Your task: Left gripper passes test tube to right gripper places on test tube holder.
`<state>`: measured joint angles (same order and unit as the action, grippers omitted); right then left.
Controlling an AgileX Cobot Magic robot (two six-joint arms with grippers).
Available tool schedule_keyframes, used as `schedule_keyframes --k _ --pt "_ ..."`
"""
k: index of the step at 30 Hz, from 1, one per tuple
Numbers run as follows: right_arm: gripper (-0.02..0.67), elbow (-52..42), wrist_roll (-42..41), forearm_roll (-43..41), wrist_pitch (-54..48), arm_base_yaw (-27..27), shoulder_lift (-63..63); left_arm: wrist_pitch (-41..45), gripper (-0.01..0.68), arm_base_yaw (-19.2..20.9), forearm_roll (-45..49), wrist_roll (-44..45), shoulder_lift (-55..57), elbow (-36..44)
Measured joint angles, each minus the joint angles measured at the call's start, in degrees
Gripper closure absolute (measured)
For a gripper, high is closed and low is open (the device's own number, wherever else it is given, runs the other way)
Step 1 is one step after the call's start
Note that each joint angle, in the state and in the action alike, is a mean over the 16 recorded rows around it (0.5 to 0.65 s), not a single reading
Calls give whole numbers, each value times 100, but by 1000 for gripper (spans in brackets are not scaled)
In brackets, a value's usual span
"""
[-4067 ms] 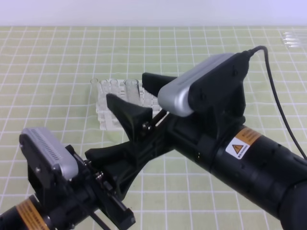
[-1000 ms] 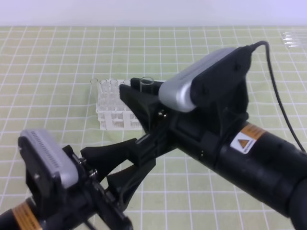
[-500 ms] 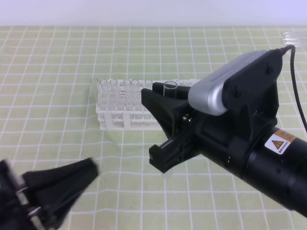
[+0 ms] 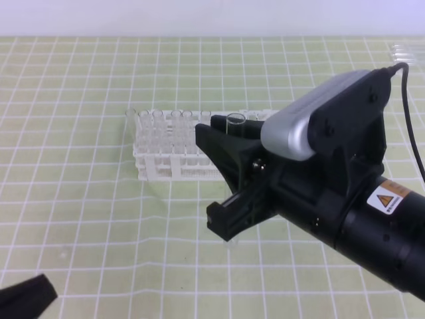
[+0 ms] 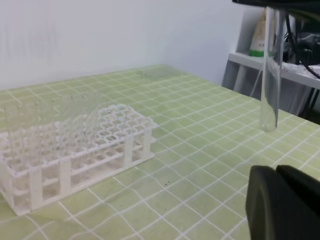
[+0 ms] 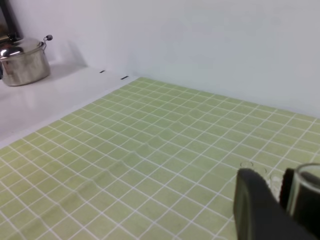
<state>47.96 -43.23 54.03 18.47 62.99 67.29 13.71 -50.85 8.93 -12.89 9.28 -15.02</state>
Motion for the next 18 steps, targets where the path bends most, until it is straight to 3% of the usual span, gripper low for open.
schedule_keyframes --k 18 --pt "641 0 -3 -21 2 0 -1 -1079 673 1 -12 -705 -275 1541"
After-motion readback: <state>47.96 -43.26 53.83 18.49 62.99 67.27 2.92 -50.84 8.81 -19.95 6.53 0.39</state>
